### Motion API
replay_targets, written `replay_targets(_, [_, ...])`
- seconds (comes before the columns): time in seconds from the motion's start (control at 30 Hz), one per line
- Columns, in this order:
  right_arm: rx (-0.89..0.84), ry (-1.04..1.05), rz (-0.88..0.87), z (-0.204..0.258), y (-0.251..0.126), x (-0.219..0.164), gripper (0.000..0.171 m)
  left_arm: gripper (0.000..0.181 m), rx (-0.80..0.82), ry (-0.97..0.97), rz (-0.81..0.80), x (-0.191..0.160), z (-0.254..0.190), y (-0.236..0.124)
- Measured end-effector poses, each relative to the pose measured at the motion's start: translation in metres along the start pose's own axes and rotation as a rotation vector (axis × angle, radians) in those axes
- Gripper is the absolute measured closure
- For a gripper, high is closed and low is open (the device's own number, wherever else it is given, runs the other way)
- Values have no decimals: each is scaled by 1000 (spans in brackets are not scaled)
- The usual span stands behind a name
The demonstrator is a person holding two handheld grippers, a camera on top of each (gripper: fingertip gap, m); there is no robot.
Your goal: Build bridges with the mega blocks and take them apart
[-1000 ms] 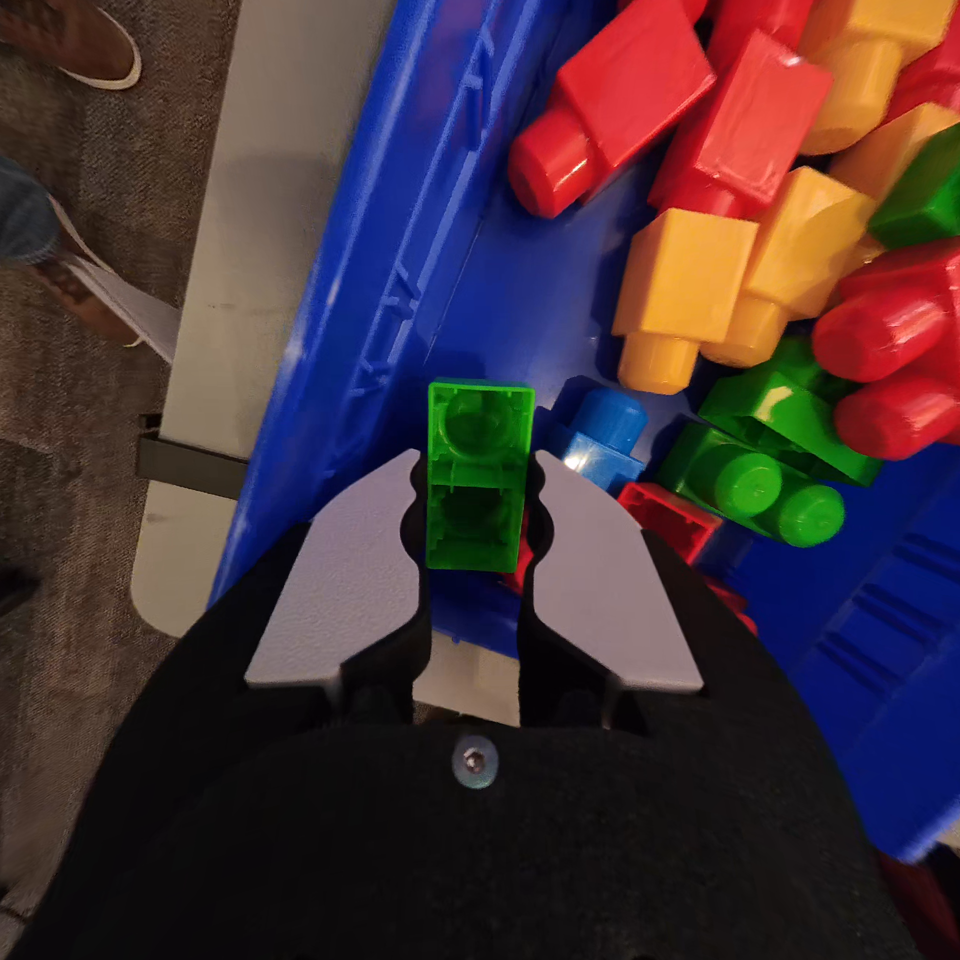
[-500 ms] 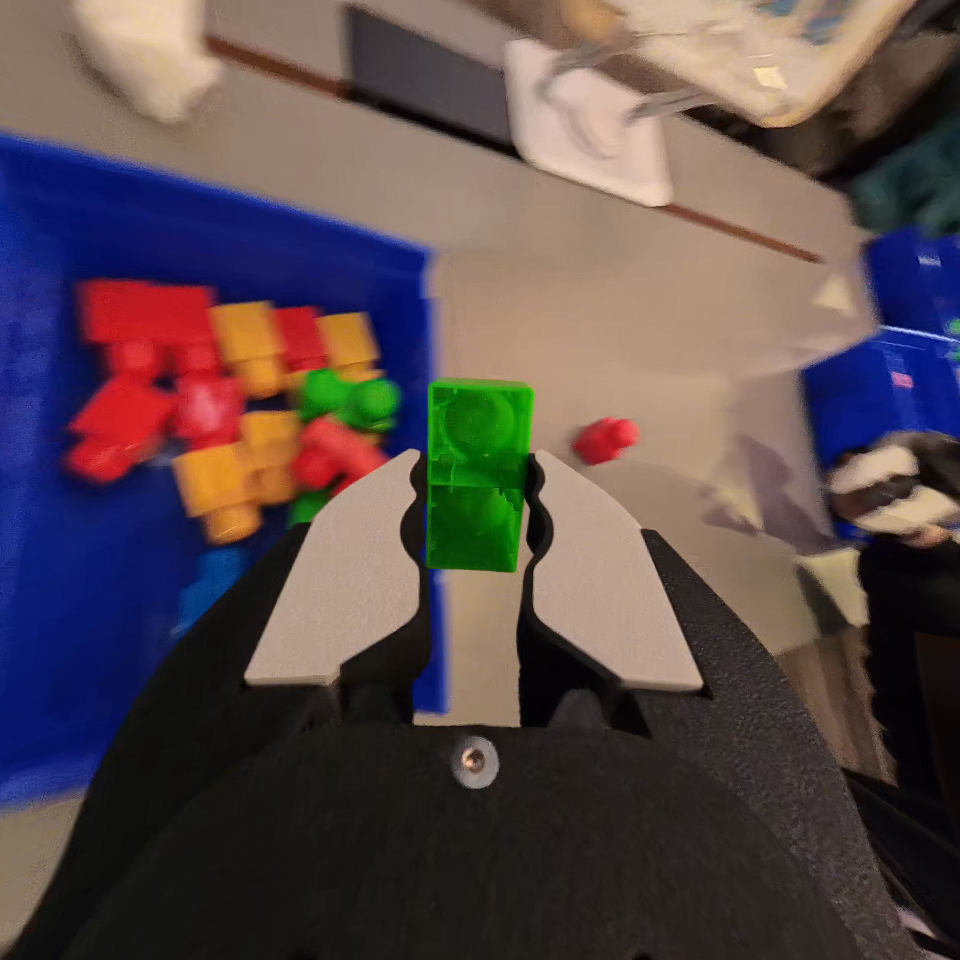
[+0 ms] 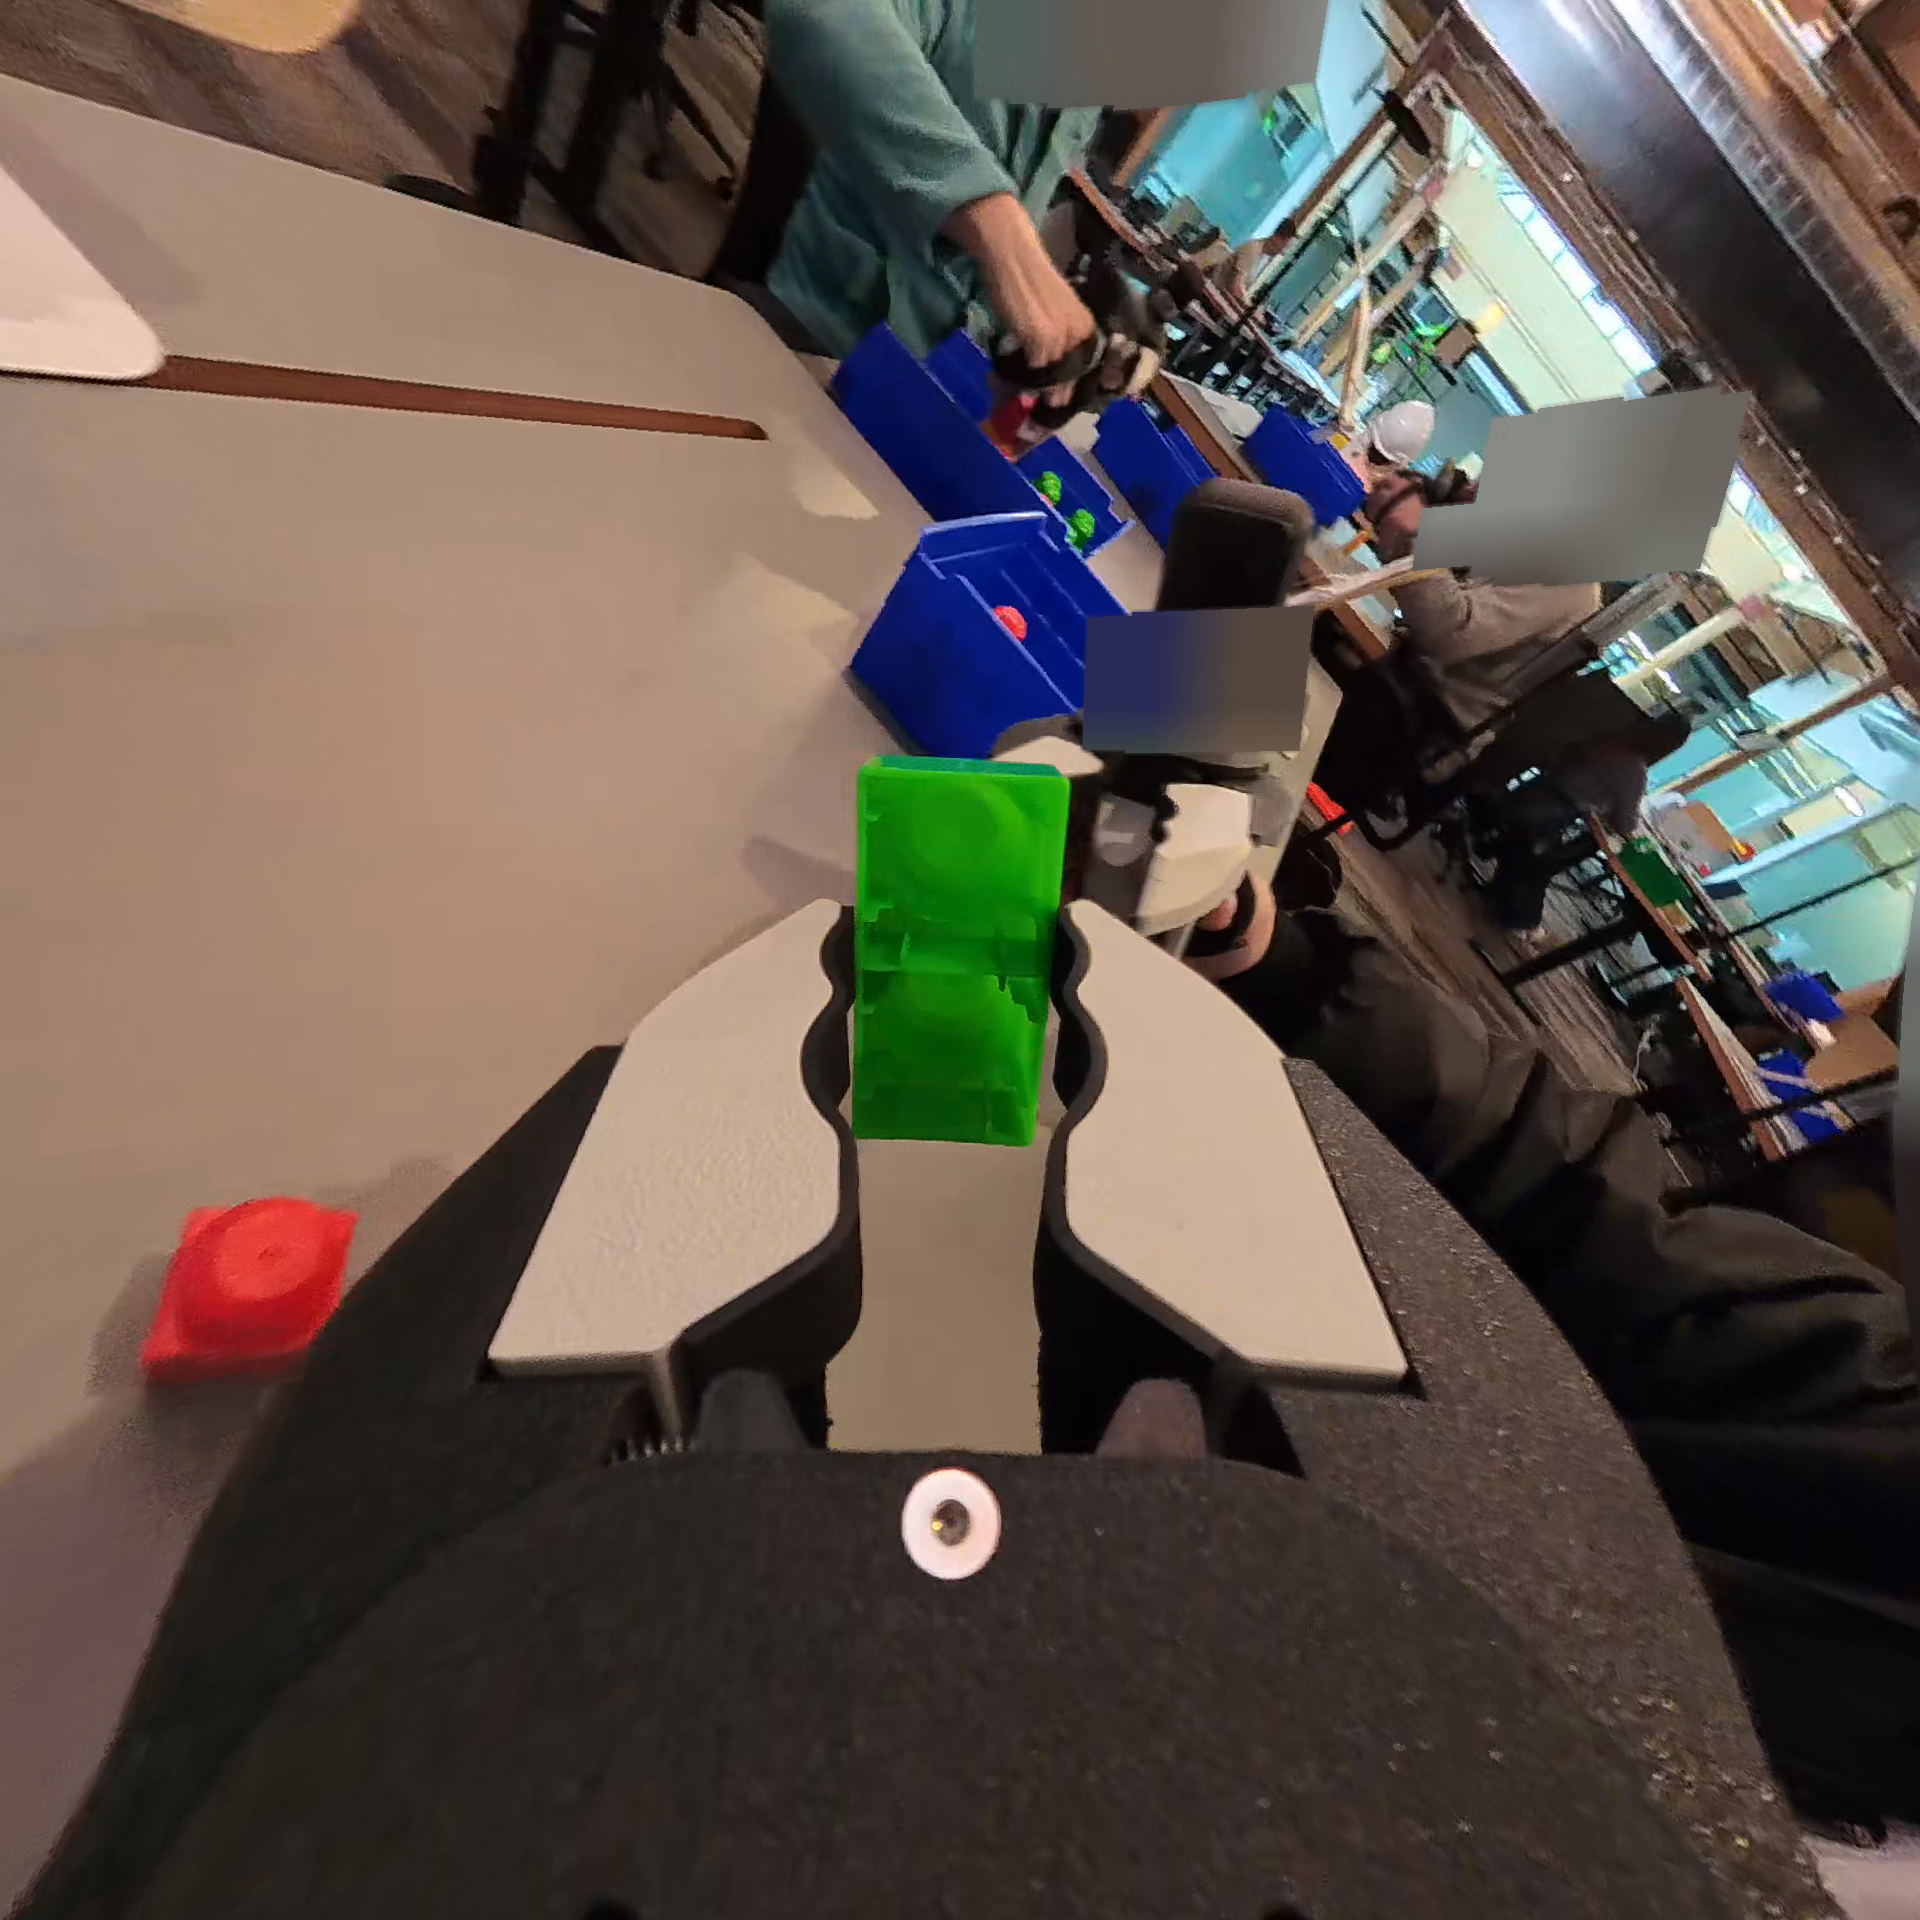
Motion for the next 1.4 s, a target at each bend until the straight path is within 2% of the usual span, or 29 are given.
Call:
replay_targets(0.17, [65,65,-50,-6,13,-3,128,145,-88,-9,-15,3,-17,17])
replay_targets(0.33, [181,108,-118,1,23,-1,129,145,-107,2,-8,2,-22,25])
replay_targets(0.47, [192,97,-108,1,28,-1,126,145,-121,-11,-8,-1,-23,30])
replay_targets(0.6, [212,97,-124,3,31,0,131,145,-139,-19,-8,-4,-24,34])
replay_targets(0.67, [225,97,-108,3,31,-1,140,145,-142,-19,-11,-5,-25,35])
replay_targets(0.97, [216,70,-95,6,24,2,140,145,-203,-56,-67,-2,-23,29])
replay_targets(1.07, [139,48,-24,3,17,2,140,143,-137,-7,-43,-3,-12,16])
replay_targets(1.13, [24,20,76,-4,10,3,140,143,-29,86,-11,-3,0,-1])
replay_targets(1.27, [-367,-64,415,-36,-14,1,140,144,166,260,14,3,13,-45])
replay_targets(1.4, [-694,-133,722,-70,-40,-5,140,147,231,315,16,7,11,-86])
Point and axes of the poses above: each gripper's, where its closed fingertips meet, y out along the fingers, x out of its top, z = x × y across the jaws, the point moved 8 cm from there along -y, back along the fingers, and after that the axes turned 9 degrees about -z, right-handed, at the moved point
